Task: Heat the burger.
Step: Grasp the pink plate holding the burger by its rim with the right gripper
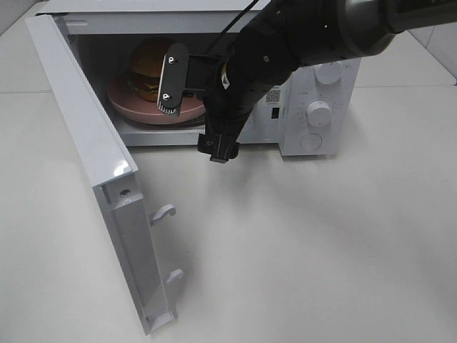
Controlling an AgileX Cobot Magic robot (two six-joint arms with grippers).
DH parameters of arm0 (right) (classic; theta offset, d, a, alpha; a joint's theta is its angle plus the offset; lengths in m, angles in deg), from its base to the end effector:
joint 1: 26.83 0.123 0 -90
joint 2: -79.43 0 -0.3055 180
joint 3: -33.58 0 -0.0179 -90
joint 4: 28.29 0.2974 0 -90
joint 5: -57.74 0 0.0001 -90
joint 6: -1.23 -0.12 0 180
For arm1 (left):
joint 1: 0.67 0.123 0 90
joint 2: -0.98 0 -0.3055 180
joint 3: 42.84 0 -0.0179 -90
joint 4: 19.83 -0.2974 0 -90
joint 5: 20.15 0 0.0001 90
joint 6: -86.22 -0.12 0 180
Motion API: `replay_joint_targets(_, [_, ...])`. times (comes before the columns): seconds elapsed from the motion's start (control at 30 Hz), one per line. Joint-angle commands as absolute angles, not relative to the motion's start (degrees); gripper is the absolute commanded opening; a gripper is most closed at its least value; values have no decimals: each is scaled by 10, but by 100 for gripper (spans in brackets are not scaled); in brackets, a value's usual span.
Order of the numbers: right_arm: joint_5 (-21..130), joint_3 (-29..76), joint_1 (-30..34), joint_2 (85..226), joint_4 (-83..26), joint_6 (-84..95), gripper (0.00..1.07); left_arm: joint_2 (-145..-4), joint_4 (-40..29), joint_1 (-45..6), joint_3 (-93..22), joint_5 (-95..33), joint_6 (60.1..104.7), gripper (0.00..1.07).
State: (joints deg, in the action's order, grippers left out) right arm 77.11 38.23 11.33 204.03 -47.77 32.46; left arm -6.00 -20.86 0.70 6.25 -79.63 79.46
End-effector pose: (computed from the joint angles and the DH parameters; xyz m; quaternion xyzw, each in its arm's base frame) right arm 0.4166 0.3104 0.1524 -0.6330 0.6857 -0.0872 0.3485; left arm 0.0417 0.0029 0.2891 0.0395 0.8450 0.0468 0.5312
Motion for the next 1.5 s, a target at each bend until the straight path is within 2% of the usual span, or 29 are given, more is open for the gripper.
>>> replay_joint_targets(0.03, [769, 406, 113, 2056, -480, 323, 91, -49, -209, 8, 64, -795, 798, 80])
replay_joint_targets(0.2, [775, 469, 113, 2098, -479, 323, 90, -49, -209, 8, 64, -795, 798, 80])
replay_joint_targets(0.67, [775, 550, 113, 2160, -474, 323, 88, -49, -209, 8, 64, -795, 798, 80])
replay_joint_targets(1.5, [772, 595, 127, 2228, -421, 323, 82, -49, -209, 8, 64, -795, 798, 80])
